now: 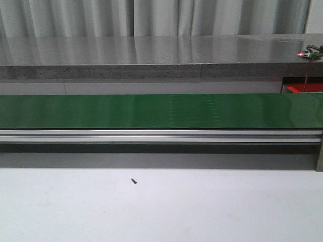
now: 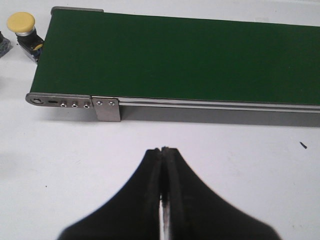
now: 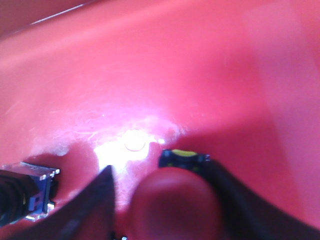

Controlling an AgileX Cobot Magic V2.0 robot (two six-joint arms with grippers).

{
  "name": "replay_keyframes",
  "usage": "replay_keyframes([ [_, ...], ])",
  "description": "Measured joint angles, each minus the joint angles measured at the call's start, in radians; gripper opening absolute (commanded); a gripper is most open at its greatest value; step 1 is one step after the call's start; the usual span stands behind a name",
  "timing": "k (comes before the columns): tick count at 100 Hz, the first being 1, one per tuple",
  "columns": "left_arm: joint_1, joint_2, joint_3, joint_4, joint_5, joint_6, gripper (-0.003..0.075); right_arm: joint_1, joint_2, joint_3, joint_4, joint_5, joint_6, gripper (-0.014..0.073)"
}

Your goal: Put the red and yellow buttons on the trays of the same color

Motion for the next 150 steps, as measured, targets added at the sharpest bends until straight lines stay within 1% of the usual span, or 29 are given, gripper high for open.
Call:
replay_keyframes([
  [6, 0.000, 0.000, 0.000, 0.000, 0.000, 0.000, -0.0020, 0.000, 0.000, -0.008, 0.000, 0.000, 0.000, 0.0627],
  [16, 0.000, 0.000, 0.000, 0.000, 0.000, 0.000, -0.0020, 0.000, 0.000, -0.036, 0.000, 0.012, 0.000, 0.0625],
  [32, 0.000, 0.000, 0.000, 0.000, 0.000, 0.000, -0.0020, 0.000, -0.010, -0.080, 0.000, 0.073, 0.000, 0.0625],
  [38, 0.000, 0.000, 0.000, 0.000, 0.000, 0.000, -0.0020, 0.000, -0.022, -0.087, 0.000, 0.094, 0.000, 0.0615],
  [42, 0.000, 0.000, 0.000, 0.000, 0.000, 0.000, -0.0020, 0.000, -0.032, -0.089, 0.000, 0.110, 0.000, 0.0588],
  [45, 0.000, 0.000, 0.000, 0.000, 0.000, 0.000, -0.0020, 0.000, -0.043, -0.089, 0.000, 0.118, 0.000, 0.0556],
  [49, 0.000, 0.000, 0.000, 0.000, 0.000, 0.000, -0.0020, 0.000, -0.057, -0.089, -0.002, 0.132, 0.000, 0.0491],
  [52, 0.000, 0.000, 0.000, 0.000, 0.000, 0.000, -0.0020, 0.000, -0.067, -0.089, -0.002, 0.140, -0.002, 0.0424],
  [54, 0.000, 0.000, 0.000, 0.000, 0.000, 0.000, -0.0020, 0.000, -0.075, -0.089, -0.002, 0.147, -0.002, 0.0396],
  [59, 0.000, 0.000, 0.000, 0.000, 0.000, 0.000, -0.0020, 0.000, -0.096, -0.089, -0.002, 0.164, -0.002, 0.0276],
  [61, 0.000, 0.000, 0.000, 0.000, 0.000, 0.000, -0.0020, 0.000, -0.106, -0.089, -0.002, 0.173, -0.002, 0.0246],
  [66, 0.000, 0.000, 0.000, 0.000, 0.000, 0.000, -0.0020, 0.000, -0.130, -0.089, -0.002, 0.189, -0.002, 0.0128],
  [68, 0.000, 0.000, 0.000, 0.000, 0.000, 0.000, -0.0020, 0.000, -0.142, -0.087, -0.002, 0.191, -0.002, 0.0099],
  [71, 0.000, 0.000, 0.000, 0.000, 0.000, 0.000, -0.0020, 0.000, -0.158, -0.082, -0.002, 0.194, -0.002, 0.0031],
  [76, 0.000, 0.000, 0.000, 0.000, 0.000, 0.000, -0.0020, 0.000, -0.191, -0.069, -0.002, 0.199, -0.002, -0.0054],
  [78, 0.000, 0.000, 0.000, 0.000, 0.000, 0.000, -0.0020, 0.002, -0.206, -0.062, -0.002, 0.199, -0.004, -0.0072],
  [82, 0.000, 0.000, 0.000, 0.000, 0.000, 0.000, -0.0020, 0.004, -0.238, -0.045, 0.002, 0.200, -0.006, -0.0061],
  [116, 0.000, 0.000, 0.000, 0.000, 0.000, 0.000, -0.0020, 0.068, -0.514, 0.137, 0.017, 0.196, -0.079, -0.0066],
  [136, 0.000, 0.000, 0.000, 0.000, 0.000, 0.000, -0.0020, 0.126, -0.664, 0.302, 0.027, 0.181, -0.098, -0.0066],
  [150, 0.000, 0.000, 0.000, 0.000, 0.000, 0.000, -0.0020, 0.176, -0.784, 0.448, 0.037, 0.113, -0.104, -0.0066],
])
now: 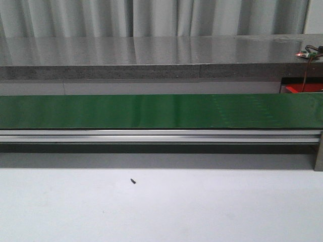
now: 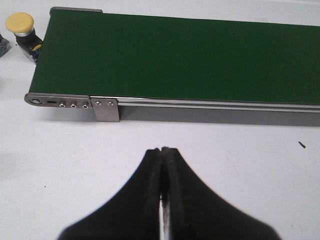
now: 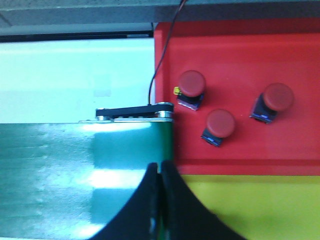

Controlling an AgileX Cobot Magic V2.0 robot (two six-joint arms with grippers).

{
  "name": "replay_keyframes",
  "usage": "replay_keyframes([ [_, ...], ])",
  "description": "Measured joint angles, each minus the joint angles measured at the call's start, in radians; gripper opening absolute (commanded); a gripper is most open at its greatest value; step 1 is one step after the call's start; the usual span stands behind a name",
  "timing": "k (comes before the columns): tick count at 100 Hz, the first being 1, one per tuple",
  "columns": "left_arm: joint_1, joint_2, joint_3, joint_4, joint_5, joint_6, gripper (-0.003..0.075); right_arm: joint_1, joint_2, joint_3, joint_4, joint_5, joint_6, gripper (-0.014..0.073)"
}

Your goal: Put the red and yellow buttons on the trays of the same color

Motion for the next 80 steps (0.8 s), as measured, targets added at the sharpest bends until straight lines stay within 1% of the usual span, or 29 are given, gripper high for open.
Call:
replay_keyframes([
  [27, 0.000, 0.000, 0.000, 0.000, 0.000, 0.000, -0.0020, 0.112, -0.241, 0.291, 0.018, -0.106, -0.002, -0.0066],
  [51, 0.000, 0.000, 0.000, 0.000, 0.000, 0.000, -0.0020, 0.228, -0.412, 0.470, 0.025, -0.165, -0.002, -0.0066],
  [61, 0.000, 0.000, 0.000, 0.000, 0.000, 0.000, -0.0020, 0.246, -0.481, 0.527, 0.027, -0.186, -0.002, -0.0066],
  [80, 0.000, 0.000, 0.000, 0.000, 0.000, 0.000, -0.0020, 0.247, -0.616, 0.631, 0.028, -0.241, -0.002, -0.0066],
])
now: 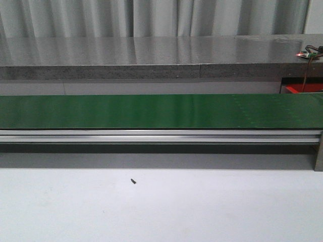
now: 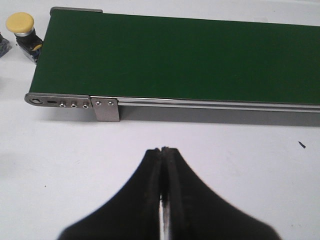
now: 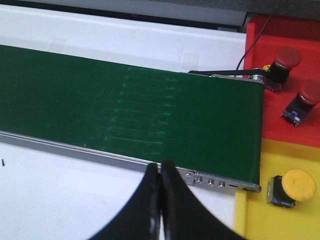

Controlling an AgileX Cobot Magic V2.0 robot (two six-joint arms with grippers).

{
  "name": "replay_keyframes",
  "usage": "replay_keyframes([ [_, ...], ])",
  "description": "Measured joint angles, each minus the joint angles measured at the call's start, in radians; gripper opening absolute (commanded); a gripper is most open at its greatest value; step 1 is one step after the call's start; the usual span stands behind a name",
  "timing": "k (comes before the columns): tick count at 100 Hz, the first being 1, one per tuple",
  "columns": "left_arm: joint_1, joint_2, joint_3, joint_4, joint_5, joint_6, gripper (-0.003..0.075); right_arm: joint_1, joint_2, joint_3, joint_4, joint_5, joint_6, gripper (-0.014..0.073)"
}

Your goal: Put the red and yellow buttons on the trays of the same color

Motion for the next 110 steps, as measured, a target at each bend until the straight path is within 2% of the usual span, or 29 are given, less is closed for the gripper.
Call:
replay_keyframes([
  [28, 0.000, 0.000, 0.000, 0.000, 0.000, 0.000, -0.0020, 0.000, -0.125, 0.086, 0.000, -0.005, -0.002, -0.0066],
  [110, 0.000, 0.000, 0.000, 0.000, 0.000, 0.000, -0.0020, 0.000, -0.126, 0.089, 0.000, 0.005, -0.002, -0.0066],
])
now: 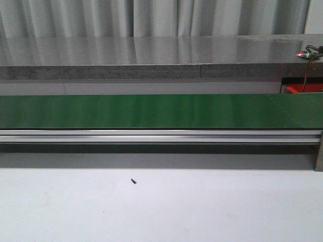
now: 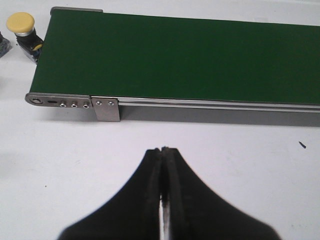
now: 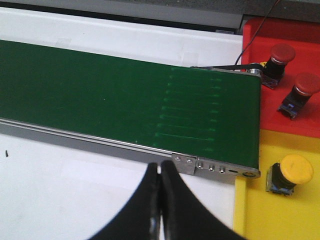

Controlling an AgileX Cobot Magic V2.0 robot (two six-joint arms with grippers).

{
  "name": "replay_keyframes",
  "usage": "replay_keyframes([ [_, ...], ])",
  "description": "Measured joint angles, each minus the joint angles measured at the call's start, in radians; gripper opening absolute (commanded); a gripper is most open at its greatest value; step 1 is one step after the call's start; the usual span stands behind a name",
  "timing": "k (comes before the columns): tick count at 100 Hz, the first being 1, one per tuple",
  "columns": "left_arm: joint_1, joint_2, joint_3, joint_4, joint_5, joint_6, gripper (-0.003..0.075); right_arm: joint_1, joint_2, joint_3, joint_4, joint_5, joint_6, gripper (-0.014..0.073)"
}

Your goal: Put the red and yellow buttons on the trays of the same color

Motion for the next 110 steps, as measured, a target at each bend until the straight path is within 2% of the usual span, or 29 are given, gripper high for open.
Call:
replay_keyframes([
  [41, 0.000, 0.000, 0.000, -0.017, -0.035, 0.000, -0.0020, 0.000, 0.000, 0.000, 0.000, 0.000, 0.000, -0.0066],
  [54, 0.008, 0.006, 0.000, -0.002, -0.042, -0.062, -0.0020, 0.000, 0.000, 0.000, 0.000, 0.000, -0.002, -0.0066],
  [89, 0.174, 0.134, -0.005, 0.048, -0.067, -0.105, -0.0020, 0.000, 0.000, 0.000, 0.000, 0.000, -0.002, -0.0066],
  [110, 0.292, 0.236, -0.081, 0.063, -0.067, -0.105, -0.0013, 0.000, 0.000, 0.000, 0.000, 0.000, -0.002, -0.0066],
])
